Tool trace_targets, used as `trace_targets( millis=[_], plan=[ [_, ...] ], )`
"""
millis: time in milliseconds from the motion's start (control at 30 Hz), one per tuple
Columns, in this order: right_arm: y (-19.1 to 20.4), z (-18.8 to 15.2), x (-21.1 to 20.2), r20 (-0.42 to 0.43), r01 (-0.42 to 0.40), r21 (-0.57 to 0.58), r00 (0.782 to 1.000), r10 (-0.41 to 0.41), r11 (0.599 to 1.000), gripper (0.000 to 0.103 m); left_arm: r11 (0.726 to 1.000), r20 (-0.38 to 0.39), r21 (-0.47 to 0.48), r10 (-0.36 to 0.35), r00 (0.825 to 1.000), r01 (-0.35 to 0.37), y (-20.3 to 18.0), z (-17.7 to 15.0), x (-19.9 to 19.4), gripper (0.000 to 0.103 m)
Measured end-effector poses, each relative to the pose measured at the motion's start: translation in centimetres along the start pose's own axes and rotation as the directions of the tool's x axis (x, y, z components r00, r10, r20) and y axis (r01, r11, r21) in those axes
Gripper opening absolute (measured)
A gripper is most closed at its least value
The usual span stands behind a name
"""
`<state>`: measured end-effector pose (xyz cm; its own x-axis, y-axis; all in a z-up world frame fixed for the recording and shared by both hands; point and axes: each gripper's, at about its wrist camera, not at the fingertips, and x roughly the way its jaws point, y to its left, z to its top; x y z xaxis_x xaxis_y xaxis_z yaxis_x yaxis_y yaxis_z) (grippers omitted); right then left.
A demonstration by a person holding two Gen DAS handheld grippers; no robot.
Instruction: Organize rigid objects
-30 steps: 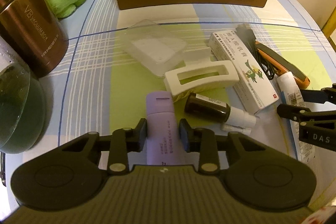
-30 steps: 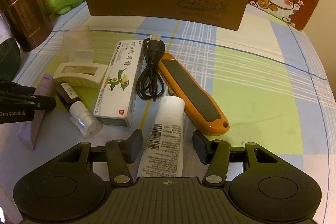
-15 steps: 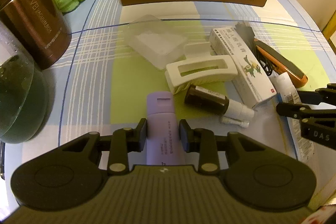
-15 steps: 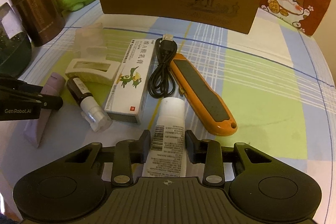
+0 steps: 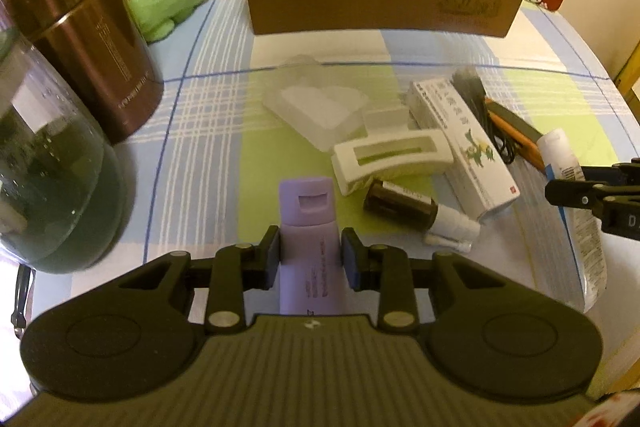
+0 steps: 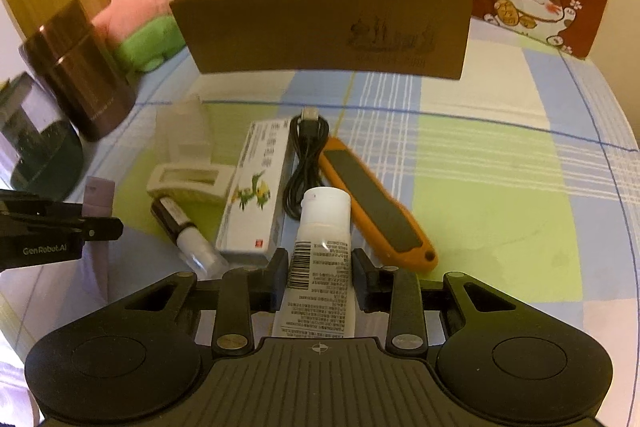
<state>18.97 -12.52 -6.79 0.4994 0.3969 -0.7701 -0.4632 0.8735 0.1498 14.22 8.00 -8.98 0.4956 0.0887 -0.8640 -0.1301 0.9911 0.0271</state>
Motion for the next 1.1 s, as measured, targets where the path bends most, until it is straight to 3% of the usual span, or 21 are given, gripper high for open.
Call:
trace_targets(
  millis=[600, 1100],
  plan=[
    [-0.1, 1.6, -1.2, 0.064, -0.011, -0.008, 0.998, 0.012, 1.000, 0.030, 1.000, 0.112, -0.007, -0.006, 0.994, 0.007, -0.3, 2.1, -2.8, 0.028],
    [-0.2, 3.3, -2.2, 0.115, -0.026, -0.018, 0.993, 0.028, 0.999, 0.030, 0.999, 0.155, -0.003, -0.031, 0.987, 0.032, -0.6, 4.0, -4.2, 0.028]
  ],
)
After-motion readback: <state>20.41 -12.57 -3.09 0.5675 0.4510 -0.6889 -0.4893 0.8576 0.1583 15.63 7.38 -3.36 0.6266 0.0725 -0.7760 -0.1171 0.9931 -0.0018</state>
